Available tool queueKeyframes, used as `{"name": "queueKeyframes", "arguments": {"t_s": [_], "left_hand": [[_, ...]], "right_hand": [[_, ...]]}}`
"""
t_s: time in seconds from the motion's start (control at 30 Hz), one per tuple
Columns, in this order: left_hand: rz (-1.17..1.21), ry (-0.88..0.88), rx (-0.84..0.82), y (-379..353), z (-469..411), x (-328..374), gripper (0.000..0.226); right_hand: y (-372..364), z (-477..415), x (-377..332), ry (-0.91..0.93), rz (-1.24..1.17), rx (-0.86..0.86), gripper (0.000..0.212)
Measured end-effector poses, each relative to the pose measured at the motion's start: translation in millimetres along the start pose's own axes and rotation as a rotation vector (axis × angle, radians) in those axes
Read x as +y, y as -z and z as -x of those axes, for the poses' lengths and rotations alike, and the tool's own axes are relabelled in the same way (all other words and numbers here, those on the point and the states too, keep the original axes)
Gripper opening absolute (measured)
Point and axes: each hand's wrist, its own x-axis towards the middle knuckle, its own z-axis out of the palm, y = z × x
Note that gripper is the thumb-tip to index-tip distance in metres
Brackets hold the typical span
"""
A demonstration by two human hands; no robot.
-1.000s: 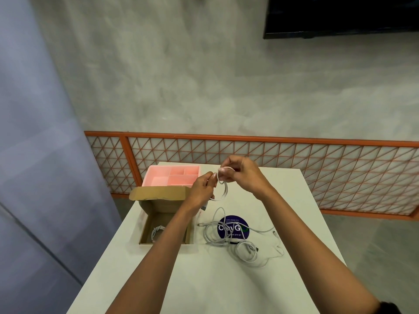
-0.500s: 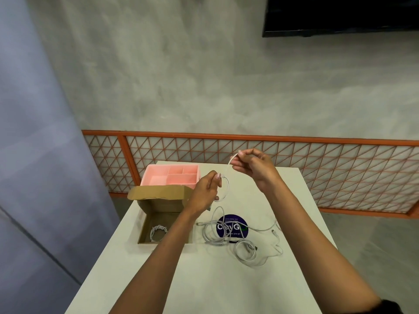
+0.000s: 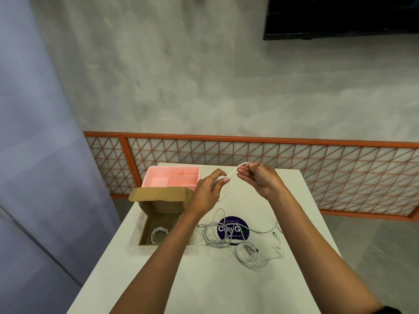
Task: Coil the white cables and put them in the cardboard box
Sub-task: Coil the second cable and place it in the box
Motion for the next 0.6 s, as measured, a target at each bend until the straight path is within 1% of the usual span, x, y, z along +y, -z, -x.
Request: {"name": "queueKeyframes", "arguments": {"t_s": [0.07, 0.13, 0.17, 0.23, 0.27, 0.3, 0.33, 0.37, 0.43, 0.5, 0.6], "left_hand": [[0.007, 0.003, 0.034, 1, -1, 1, 0.016], [0.027, 0.019, 0.069, 3, -2, 0, 0.016], [0.033, 0.03, 0.085, 5, -3, -1, 0.016], [0.029, 0.051, 0.092, 9, -4, -2, 0.017], [0.019, 0.049, 0.082, 9, -4, -2, 0.018], [0.01, 0.041, 0.07, 9, -4, -2, 0.019], [0.003, 0.035, 0.06, 9, -3, 0, 0.02], [0.001, 0.029, 0.055, 8, -2, 1, 0.02], [0.003, 0.029, 0.055, 6, 0, 4, 0.021], [0.013, 0.036, 0.056, 5, 1, 5, 0.022], [0.022, 0.05, 0.042, 3, 2, 0, 0.024]], "right_hand": [[3, 3, 0, 0.029, 0.202, 0.001, 0.02], [12, 6, 2, 0.142, 0.465, 0.006, 0.017], [18, 6, 3, 0.209, 0.588, -0.016, 0.016], [27, 6, 8, 0.307, 0.865, -0.113, 0.013], [29, 5, 11, 0.325, 0.992, -0.145, 0.01], [30, 3, 15, 0.332, 1.056, -0.158, 0.007], [29, 2, 17, 0.338, 1.058, -0.148, 0.006], [26, 2, 18, 0.356, 1.009, -0.116, 0.006], [21, 2, 20, 0.36, 0.777, -0.015, 0.011], [14, 3, 19, 0.303, 0.513, 0.032, 0.011], [5, 2, 16, 0.249, 0.321, 0.042, 0.007]]}}
